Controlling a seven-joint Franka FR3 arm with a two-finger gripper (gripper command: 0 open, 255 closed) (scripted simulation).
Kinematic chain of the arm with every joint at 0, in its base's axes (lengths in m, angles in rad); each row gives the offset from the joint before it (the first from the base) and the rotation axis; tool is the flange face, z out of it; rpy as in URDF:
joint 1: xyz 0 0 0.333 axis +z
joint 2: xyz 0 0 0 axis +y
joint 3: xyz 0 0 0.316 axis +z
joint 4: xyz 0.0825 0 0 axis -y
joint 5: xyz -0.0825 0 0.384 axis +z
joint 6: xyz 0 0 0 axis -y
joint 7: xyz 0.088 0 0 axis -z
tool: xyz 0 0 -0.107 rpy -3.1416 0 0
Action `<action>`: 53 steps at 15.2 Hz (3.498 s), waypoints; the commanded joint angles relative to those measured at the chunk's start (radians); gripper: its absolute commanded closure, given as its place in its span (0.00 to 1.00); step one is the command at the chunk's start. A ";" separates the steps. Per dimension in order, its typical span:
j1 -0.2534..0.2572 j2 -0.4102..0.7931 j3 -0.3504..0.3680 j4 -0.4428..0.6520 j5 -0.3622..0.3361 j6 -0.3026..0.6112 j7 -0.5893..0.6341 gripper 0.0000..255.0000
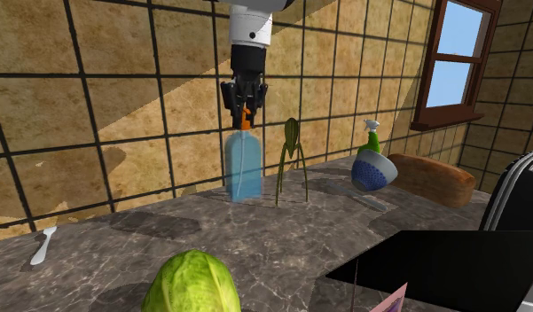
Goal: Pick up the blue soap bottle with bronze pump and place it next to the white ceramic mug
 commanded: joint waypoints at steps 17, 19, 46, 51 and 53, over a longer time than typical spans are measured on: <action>0.041 -0.336 -0.031 -0.253 -0.119 -0.061 0.001 1.00; 0.045 -0.417 -0.032 -0.332 -0.152 -0.058 0.004 1.00; -0.131 -1.275 -0.007 -0.765 -0.446 -0.439 -0.084 1.00; -0.170 -1.374 -0.019 -0.740 -0.491 -0.559 -0.143 1.00; -0.181 -1.401 -0.024 -0.725 -0.506 -0.598 -0.165 1.00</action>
